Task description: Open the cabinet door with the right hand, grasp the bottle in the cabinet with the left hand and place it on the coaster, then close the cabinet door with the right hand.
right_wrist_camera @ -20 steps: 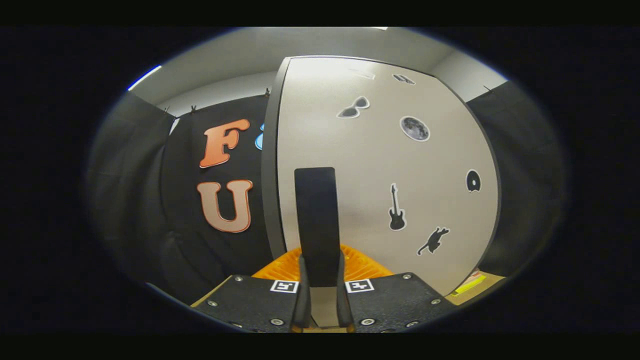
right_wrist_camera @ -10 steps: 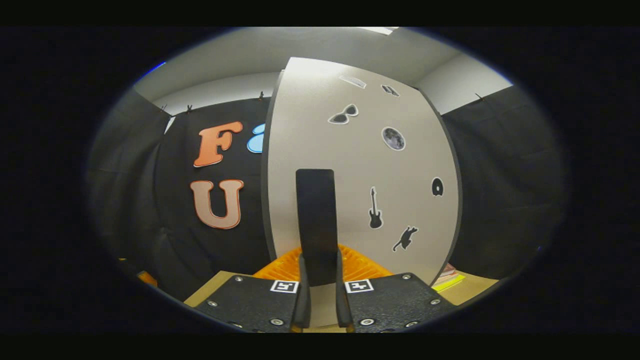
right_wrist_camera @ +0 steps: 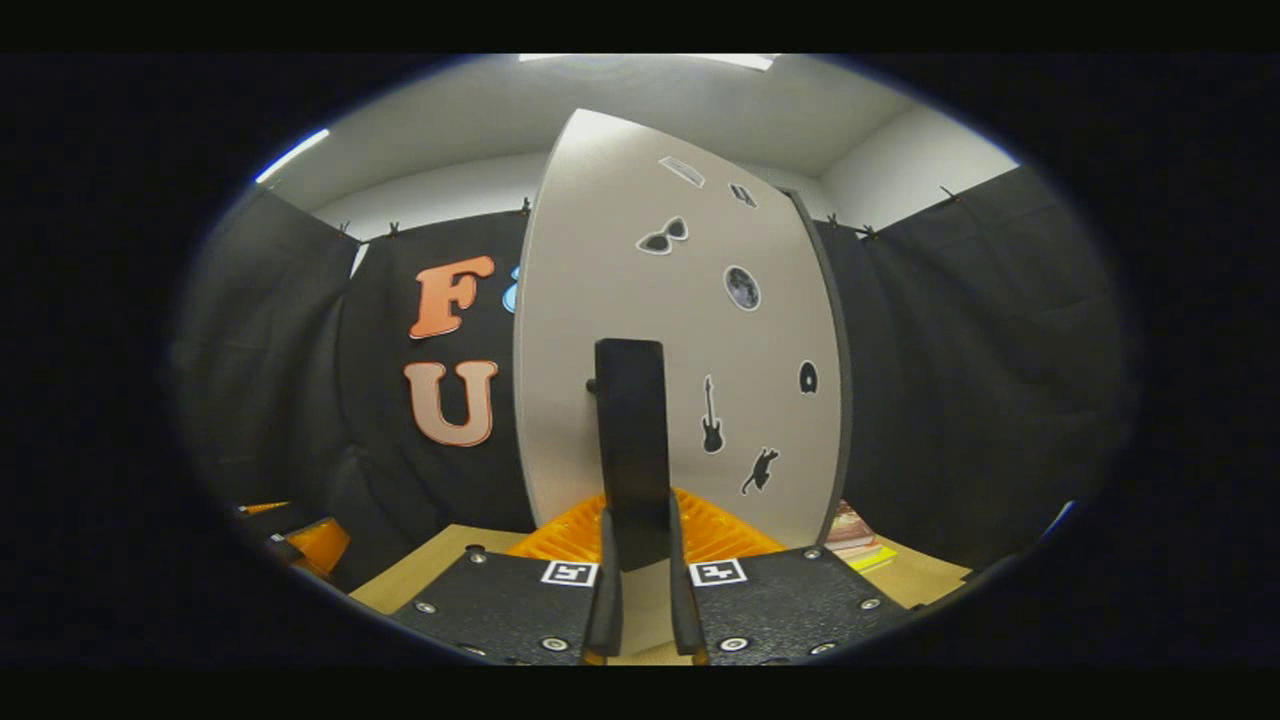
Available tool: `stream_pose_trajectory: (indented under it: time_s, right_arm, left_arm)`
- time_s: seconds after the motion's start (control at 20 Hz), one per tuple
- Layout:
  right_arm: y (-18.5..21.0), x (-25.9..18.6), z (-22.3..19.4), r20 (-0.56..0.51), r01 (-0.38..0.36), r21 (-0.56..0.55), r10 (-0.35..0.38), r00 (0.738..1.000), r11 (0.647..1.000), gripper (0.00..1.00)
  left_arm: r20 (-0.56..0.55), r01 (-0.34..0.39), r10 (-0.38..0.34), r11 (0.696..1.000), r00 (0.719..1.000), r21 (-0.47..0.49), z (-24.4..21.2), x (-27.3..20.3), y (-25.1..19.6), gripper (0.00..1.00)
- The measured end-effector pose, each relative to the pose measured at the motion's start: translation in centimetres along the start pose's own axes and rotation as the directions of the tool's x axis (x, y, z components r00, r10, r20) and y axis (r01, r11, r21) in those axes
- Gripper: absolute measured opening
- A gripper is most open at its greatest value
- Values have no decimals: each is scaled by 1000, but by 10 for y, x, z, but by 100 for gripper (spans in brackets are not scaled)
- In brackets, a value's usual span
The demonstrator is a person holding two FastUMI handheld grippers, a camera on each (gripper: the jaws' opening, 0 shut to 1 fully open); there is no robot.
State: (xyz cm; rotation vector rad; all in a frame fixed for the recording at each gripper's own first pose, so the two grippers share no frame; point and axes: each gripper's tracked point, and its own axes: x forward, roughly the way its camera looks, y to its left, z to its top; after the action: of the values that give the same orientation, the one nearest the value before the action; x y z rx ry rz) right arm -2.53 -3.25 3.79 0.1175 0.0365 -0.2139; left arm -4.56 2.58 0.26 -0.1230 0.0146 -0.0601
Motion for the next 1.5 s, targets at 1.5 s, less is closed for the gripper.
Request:
stream_pose_trajectory:
  time_s: [1.5]
  right_arm:
    - [-264, -123, 14, -4, 179, 3, -179, 984, 984, 4]
  left_arm:
    - [43, 122, -124, 991, 991, 48, 16, -56, -162, 98]
